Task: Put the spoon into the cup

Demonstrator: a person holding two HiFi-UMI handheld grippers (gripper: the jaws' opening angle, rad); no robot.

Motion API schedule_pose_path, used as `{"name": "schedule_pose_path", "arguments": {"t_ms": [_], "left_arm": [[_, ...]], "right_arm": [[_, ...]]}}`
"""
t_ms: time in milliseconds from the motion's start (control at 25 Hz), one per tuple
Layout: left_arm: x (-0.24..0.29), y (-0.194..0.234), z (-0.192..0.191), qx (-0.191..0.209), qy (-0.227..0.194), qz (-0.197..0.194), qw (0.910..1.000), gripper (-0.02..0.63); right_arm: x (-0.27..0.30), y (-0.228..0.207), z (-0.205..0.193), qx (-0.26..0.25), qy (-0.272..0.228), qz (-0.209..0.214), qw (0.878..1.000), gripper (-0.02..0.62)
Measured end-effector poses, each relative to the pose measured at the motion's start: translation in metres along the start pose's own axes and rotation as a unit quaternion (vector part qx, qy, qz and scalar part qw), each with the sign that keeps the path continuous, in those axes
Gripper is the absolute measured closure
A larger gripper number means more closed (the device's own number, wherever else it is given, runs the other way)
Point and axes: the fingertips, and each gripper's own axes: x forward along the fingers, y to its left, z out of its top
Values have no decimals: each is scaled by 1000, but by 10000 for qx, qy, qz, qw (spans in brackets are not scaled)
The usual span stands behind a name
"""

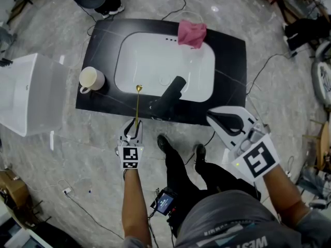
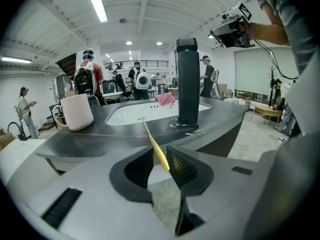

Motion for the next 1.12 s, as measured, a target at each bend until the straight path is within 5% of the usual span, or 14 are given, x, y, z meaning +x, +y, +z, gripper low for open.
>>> {"name": "schedule_pose_path", "arguments": {"t_ms": [1120], "left_arm": [[-10,9,9,108,33,340,9994,578]], "right_arm": [[-11,1,7,-106,-84,-52,9999,565]]}}
